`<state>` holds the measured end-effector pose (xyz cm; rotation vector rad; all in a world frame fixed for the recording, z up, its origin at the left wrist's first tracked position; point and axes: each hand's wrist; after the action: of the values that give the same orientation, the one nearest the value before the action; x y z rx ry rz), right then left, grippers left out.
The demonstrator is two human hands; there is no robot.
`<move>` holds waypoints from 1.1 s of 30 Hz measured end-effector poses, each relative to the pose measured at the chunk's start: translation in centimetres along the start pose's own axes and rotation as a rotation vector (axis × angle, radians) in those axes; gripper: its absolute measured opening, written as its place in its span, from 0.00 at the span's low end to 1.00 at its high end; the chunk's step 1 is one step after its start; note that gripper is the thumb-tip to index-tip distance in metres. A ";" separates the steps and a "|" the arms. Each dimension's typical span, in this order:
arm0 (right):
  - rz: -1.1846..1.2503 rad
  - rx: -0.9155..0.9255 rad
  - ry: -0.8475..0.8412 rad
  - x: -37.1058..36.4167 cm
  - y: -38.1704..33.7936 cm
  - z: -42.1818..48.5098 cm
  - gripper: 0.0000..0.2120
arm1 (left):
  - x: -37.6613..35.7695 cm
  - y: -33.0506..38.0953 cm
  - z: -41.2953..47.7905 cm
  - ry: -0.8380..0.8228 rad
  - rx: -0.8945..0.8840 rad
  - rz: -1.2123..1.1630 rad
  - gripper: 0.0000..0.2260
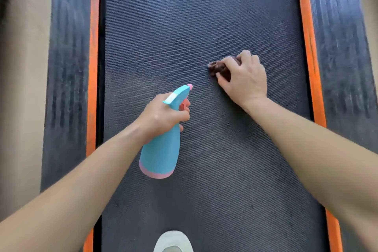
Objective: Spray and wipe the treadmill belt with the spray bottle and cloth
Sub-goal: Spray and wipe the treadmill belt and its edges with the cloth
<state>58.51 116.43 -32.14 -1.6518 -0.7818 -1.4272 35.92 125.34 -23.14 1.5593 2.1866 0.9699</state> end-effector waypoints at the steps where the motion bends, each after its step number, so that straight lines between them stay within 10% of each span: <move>1: 0.001 0.008 0.003 0.0 -0.2 -0.7 0.17 | 0.2 -0.1 -0.2 0.005 -0.003 0.000 0.11; 9: -0.031 0.559 -0.163 -0.6 -0.9 -13.4 0.16 | 0.9 -0.8 -0.8 0.017 0.022 -0.007 0.15; 18: -0.059 0.070 -0.034 -0.5 -2.3 0.4 0.17 | 1.9 -1.0 -0.9 0.018 0.040 -0.023 0.10; 27: -0.009 0.583 -0.176 -1.5 -3.2 -12.5 0.17 | 2.5 -1.2 -1.7 0.031 0.051 -0.012 0.10; 33: 0.019 0.273 -0.047 -1.3 -3.8 -2.3 0.16 | 2.0 -1.5 -1.7 0.009 0.090 0.014 0.21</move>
<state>53.92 116.37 -32.68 -1.4819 -0.9402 -1.2121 33.12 126.25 -22.56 1.6148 2.2574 0.8962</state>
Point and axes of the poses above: each hand's wrist, its own z-axis towards the middle knuckle, its own x-axis out of the back of the hand, y = z × x, and after that the axes turned 11 degrees about -y, right-handed
